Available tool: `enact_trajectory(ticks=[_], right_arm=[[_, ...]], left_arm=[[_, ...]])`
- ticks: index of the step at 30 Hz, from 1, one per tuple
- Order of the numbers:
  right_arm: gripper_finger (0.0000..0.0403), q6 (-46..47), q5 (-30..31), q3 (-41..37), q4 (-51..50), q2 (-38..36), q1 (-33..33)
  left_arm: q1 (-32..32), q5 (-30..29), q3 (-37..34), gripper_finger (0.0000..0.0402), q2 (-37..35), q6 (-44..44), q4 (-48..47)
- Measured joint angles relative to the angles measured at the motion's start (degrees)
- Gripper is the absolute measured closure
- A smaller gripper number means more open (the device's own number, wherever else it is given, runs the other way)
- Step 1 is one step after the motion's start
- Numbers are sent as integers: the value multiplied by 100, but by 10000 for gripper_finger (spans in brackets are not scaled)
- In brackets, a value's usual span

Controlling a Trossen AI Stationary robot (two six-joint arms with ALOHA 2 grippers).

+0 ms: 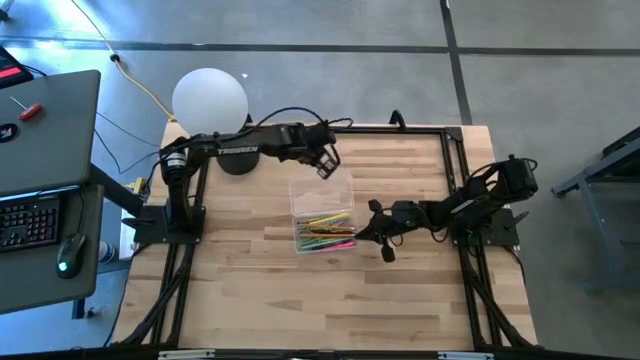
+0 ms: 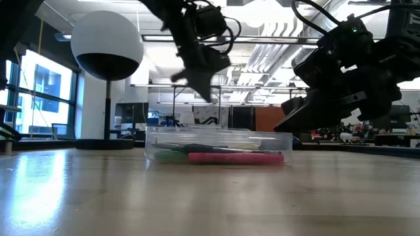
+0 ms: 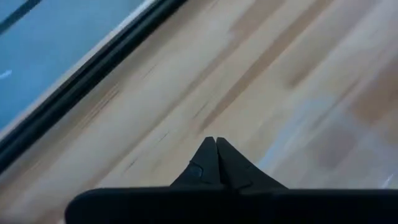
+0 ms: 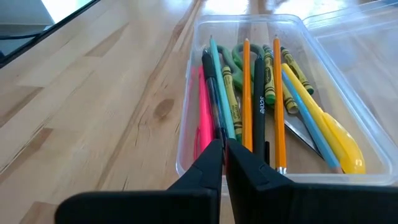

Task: Pick & place school supplies into a supply box
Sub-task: Close the transparent supply box

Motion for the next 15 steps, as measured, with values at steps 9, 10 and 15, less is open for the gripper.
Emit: enact_trajectory(ticks=[9, 10, 15], right_arm=[[403, 157, 22, -11, -17, 0, 22], [403, 196, 24, -15, -21, 0, 20], [402, 237, 21, -13, -4, 0, 21]], left_arm=[[-585, -840, -165, 346, -792, -579, -2056], [-703, -1004, -274, 339, -956, -699, -2128], [-1288, -1697, -1263, 330, -1903, -1850, -2170]])
